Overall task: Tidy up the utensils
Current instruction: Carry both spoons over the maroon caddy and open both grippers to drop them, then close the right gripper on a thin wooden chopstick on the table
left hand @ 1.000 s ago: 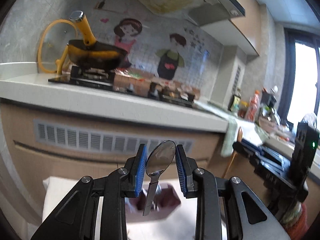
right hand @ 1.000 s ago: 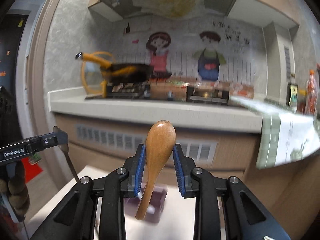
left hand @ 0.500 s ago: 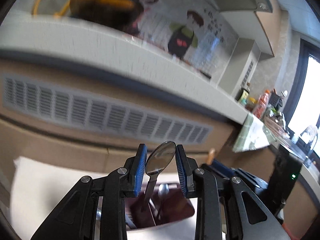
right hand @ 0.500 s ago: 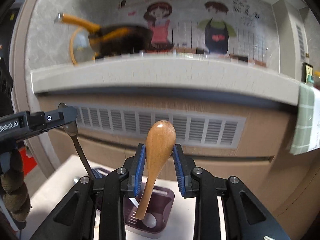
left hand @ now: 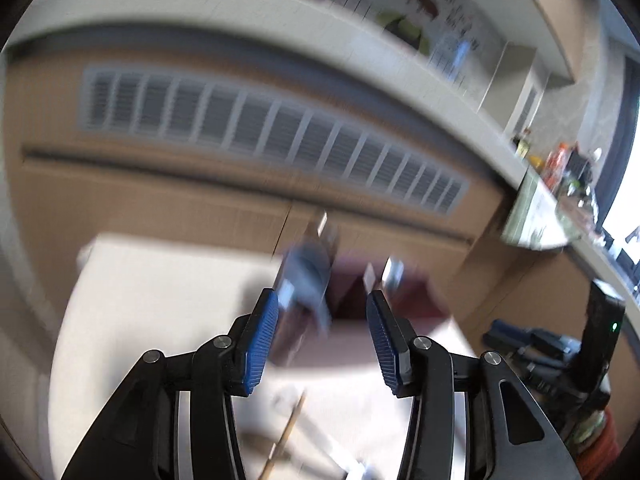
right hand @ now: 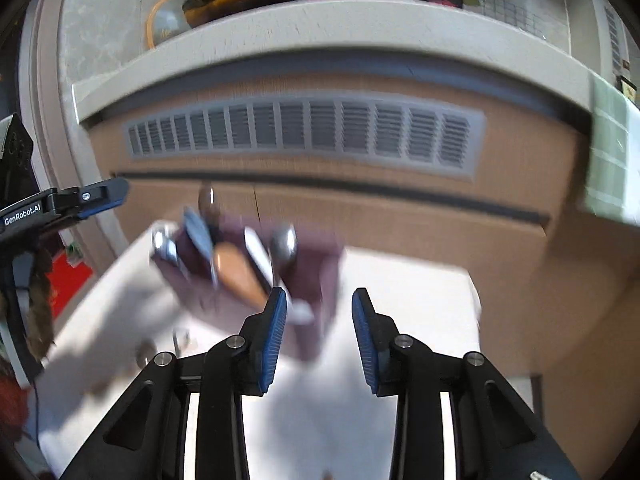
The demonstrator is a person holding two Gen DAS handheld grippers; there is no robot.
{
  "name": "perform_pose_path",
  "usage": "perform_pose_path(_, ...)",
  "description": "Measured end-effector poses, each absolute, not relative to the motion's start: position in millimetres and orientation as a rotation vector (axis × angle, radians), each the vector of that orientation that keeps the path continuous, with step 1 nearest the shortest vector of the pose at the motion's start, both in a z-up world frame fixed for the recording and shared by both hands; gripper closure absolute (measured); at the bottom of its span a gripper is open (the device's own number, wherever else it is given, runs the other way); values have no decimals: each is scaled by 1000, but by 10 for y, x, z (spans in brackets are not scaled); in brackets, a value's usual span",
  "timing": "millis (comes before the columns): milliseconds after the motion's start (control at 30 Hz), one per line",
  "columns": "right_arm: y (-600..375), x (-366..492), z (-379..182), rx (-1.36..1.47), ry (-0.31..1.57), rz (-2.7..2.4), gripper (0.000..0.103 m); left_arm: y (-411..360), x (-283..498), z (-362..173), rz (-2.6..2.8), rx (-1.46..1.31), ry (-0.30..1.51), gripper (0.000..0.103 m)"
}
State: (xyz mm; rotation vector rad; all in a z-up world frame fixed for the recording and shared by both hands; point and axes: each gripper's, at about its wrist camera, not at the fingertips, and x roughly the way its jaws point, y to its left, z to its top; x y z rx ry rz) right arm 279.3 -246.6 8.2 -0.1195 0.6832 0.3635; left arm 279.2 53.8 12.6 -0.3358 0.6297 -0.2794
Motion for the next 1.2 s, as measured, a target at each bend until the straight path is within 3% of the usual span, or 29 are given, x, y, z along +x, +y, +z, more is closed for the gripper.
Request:
perform_pose_path(300, -2760, 2041, -617, -125, 899, 317, 75, 604, 1910, -650, -191, -267, 841, 56)
perform_pose_path(767, -2785, 1713, -938, -68, 944, 269, 75, 629, 1519, -760, -129, -244, 867, 56)
perform_pose_path(800, -2767, 1715, -938, -73, 942, 269, 76, 611, 1552, -772, -125, -243, 874, 56)
perform_pose_path(867, -2726, 1725, -946, -106, 931, 255, 91, 595, 1569, -793, -125, -241, 883, 56)
perform_pose_path(933, -2698, 1739, -938, -112, 936, 278, 98, 572, 1578, -806, -130, -233, 889, 56)
perform_pose_path(1200, -2538, 1781, -741, -25, 907, 399, 98, 579, 1679, -848, -134, -205, 919, 56)
